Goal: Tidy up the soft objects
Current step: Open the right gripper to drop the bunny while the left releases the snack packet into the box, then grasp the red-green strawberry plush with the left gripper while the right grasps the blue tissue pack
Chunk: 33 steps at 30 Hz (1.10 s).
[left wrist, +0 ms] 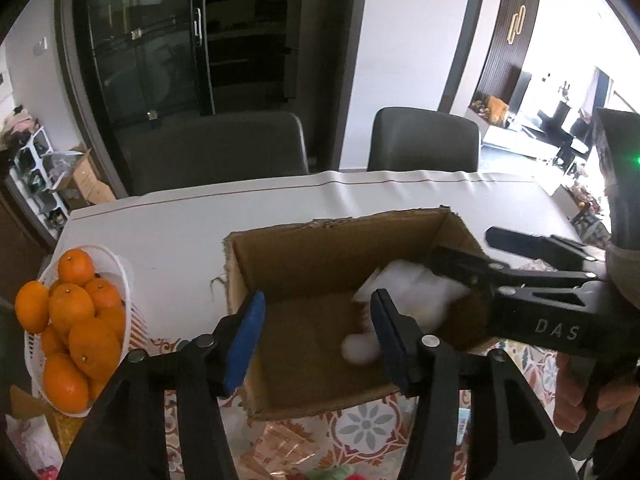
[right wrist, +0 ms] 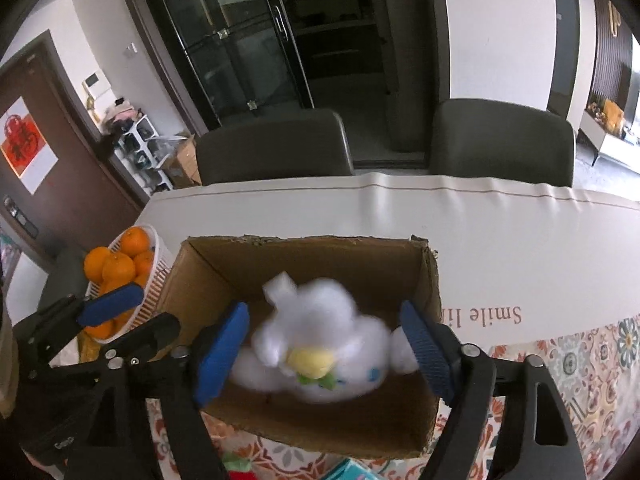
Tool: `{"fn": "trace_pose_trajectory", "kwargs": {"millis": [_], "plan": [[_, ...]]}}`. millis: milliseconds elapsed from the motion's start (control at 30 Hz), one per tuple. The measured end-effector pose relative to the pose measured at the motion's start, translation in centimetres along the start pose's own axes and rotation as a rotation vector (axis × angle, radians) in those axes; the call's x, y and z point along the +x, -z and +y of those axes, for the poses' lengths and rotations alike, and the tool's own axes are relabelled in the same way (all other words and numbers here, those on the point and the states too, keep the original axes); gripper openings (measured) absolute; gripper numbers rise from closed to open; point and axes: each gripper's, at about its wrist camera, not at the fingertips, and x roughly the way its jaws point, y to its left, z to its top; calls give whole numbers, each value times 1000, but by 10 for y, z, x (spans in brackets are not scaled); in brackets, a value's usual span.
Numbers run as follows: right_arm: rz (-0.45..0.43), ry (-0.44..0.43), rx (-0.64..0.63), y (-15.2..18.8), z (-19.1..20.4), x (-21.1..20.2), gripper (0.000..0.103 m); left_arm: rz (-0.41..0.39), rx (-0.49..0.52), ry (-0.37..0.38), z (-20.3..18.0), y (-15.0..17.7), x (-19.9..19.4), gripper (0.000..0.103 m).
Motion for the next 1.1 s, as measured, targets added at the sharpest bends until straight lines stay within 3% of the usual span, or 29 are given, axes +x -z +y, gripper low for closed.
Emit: {"fn": "trace_pose_trajectory", "kwargs": {"millis": [233, 500, 833, 1100], "plan": [[-61, 85, -25, 7, 9, -25, 81, -17, 2, -59, 3, 10, -20, 60], [-88, 114, -40, 22, 16, -54, 81, -9, -9, -123, 0, 23, -48, 63], [-54, 111, -51, 53, 19, -80, 81, 23, -45, -147, -13, 54, -75, 67], [44, 112, -81, 82, 17, -73, 81, 88, -89, -163, -19, 85, -74, 68]]}}
